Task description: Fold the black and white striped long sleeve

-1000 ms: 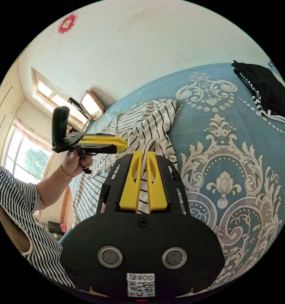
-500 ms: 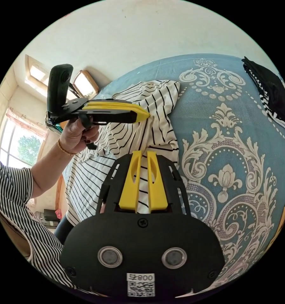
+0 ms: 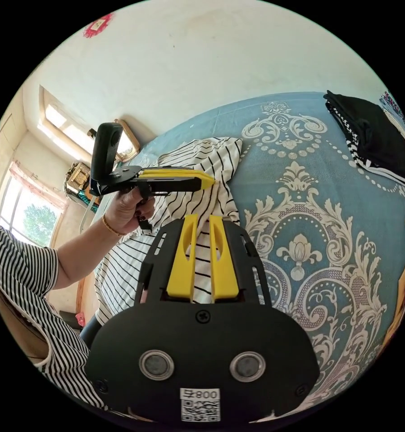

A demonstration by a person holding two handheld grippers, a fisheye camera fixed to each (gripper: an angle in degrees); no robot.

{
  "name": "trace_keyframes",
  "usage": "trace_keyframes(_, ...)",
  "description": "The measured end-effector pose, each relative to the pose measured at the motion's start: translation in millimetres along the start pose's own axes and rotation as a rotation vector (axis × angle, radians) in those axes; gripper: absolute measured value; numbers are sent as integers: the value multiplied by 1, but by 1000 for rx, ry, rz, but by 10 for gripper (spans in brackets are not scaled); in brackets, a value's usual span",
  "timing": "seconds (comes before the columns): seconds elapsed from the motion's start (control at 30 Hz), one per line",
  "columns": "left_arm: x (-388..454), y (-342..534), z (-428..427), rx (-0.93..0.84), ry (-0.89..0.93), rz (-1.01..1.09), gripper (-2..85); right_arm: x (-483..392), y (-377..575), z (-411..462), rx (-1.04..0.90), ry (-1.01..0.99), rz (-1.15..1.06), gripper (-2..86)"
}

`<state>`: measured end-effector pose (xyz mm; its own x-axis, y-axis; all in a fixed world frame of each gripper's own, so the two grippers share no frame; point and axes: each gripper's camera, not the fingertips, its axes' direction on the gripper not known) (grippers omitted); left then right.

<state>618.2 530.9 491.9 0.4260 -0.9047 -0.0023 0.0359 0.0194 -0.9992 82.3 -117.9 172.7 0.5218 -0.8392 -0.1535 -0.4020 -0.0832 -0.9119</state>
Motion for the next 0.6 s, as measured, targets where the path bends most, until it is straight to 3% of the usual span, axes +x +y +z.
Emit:
trace_keyframes(0.2,1,67,-44,167,-38,-161,8,-28,-9,14,-36,-62,-84,22)
trace_keyframes(0.27,2,95,-34,57,-136,-217,5,-33,-14,37,-155,-40,-79,12)
trace_keyframes(0.33,2,114,-18,-62,-164,-257,4,-36,-14,41,-150,-39,-74,7)
trace_keyframes(0.4,8,132,-27,14,-134,-261,3,-40,-17,40,-157,-37,-76,4)
trace_keyframes(0.6,13,211,-71,197,-296,-437,2,-60,-20,25,-68,16,-69,1)
